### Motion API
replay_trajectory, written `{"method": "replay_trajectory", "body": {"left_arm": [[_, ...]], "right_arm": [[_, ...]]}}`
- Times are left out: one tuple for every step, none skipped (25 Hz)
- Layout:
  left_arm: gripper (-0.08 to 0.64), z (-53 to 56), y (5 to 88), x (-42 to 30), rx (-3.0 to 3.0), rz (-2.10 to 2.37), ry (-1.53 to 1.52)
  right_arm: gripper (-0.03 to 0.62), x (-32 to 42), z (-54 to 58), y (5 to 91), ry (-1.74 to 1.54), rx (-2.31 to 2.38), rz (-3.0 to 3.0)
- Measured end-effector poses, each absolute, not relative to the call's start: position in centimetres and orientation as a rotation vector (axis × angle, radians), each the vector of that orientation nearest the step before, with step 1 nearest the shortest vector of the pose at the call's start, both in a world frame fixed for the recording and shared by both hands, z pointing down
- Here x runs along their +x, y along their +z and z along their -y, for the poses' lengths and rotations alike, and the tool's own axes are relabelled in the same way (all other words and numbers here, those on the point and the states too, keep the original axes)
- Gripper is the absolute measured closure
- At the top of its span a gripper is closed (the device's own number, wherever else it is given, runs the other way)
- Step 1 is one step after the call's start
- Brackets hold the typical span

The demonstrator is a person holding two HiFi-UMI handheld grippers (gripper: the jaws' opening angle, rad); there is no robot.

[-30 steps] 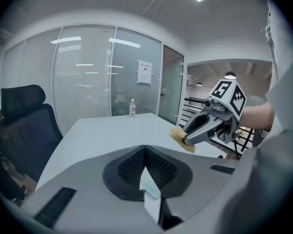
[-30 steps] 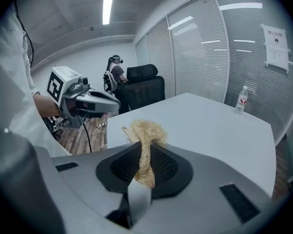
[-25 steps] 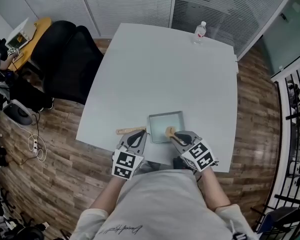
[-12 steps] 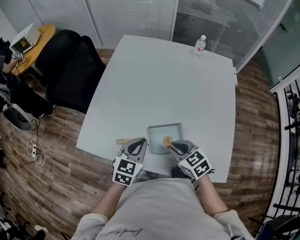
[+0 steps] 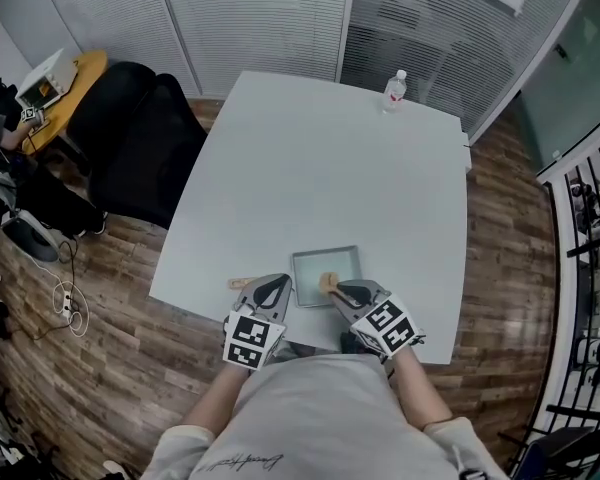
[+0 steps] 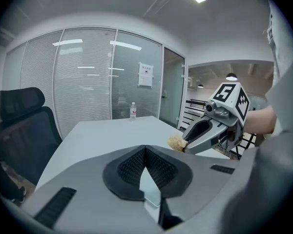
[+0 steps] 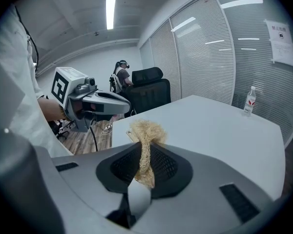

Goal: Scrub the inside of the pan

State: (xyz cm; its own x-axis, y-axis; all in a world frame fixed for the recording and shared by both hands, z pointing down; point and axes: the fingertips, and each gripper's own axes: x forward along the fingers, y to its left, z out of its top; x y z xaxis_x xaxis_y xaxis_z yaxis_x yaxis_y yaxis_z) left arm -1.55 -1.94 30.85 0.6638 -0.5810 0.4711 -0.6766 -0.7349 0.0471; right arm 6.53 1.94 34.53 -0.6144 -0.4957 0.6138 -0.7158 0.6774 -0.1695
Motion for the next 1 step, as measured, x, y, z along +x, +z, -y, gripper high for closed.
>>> {"method": "replay_trajectory", "body": {"left_arm": [[0.549, 1.95, 30.86, -1.54, 2.662, 1.021, 0.641]], "right_arm": [[0.525, 6.48, -1.92, 34.5, 0.549, 0.93, 2.359]]}}
